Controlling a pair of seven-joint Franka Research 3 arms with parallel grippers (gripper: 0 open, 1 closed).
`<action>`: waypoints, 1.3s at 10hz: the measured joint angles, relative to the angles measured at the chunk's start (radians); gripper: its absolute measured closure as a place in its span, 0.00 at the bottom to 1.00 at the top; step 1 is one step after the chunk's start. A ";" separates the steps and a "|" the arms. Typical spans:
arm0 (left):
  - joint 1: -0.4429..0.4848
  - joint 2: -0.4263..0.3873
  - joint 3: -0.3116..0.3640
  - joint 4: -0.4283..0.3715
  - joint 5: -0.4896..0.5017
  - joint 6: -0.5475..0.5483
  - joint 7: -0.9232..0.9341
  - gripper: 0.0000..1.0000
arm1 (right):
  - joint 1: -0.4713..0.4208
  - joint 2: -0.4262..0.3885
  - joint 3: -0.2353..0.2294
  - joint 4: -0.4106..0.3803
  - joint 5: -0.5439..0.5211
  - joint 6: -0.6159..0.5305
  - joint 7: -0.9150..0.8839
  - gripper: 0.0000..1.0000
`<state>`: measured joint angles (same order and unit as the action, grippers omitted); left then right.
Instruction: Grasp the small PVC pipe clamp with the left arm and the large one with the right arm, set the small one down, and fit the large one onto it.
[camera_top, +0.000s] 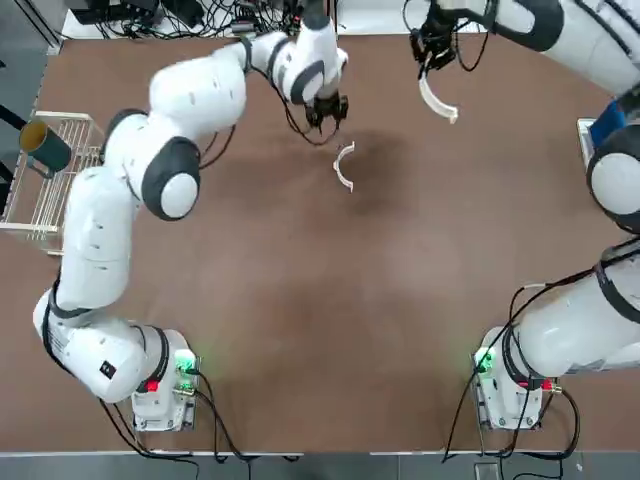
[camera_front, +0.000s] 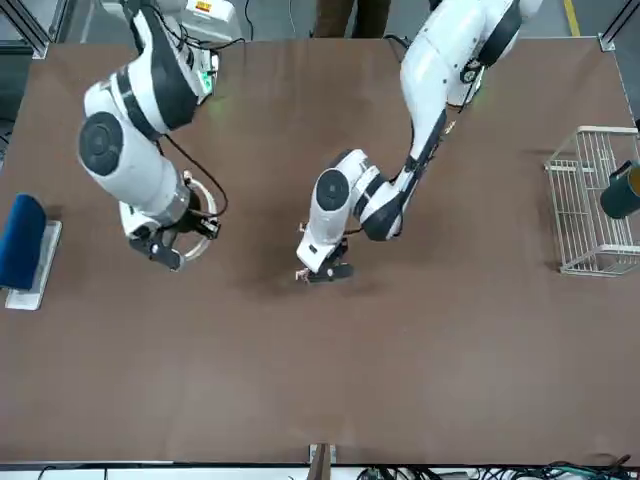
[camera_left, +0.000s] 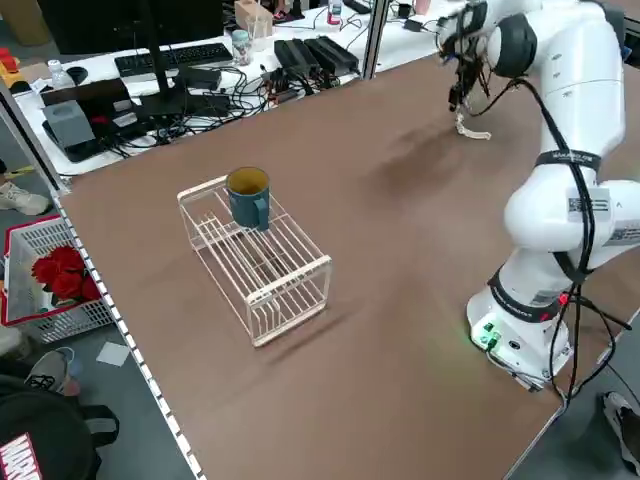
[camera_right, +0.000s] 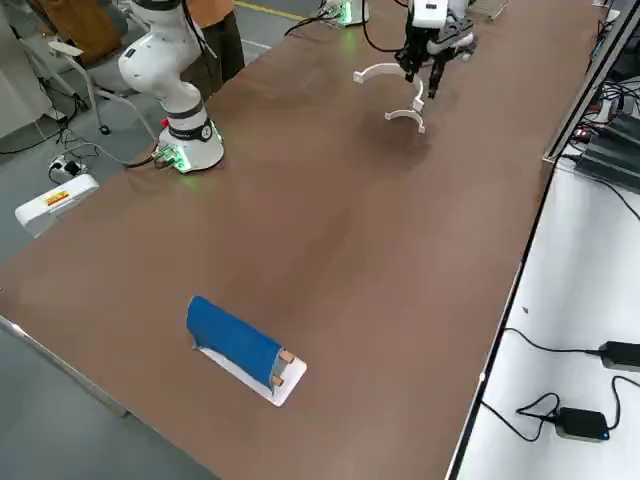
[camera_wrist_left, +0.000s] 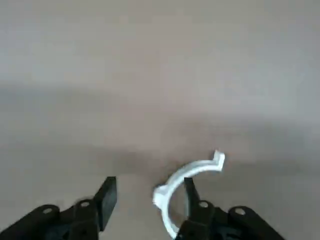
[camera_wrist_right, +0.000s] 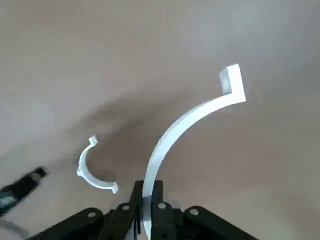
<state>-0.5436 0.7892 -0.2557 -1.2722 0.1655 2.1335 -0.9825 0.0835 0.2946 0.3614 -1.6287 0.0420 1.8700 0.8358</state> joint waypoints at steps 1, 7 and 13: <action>0.039 -0.066 0.000 0.002 0.000 -0.059 0.008 0.31 | 0.011 0.036 0.025 0.008 0.000 0.041 0.048 0.91; 0.394 -0.312 0.002 -0.006 -0.003 -0.341 0.389 0.15 | 0.280 0.392 0.053 0.222 -0.204 0.263 0.355 0.91; 0.521 -0.532 0.008 -0.024 -0.066 -0.574 0.691 0.12 | 0.408 0.631 0.016 0.399 -0.308 0.293 0.364 0.91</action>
<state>-0.0226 0.2570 -0.2473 -1.2959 0.0990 1.5594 -0.2918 0.4919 0.9257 0.3771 -1.2295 -0.2662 2.1634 1.1993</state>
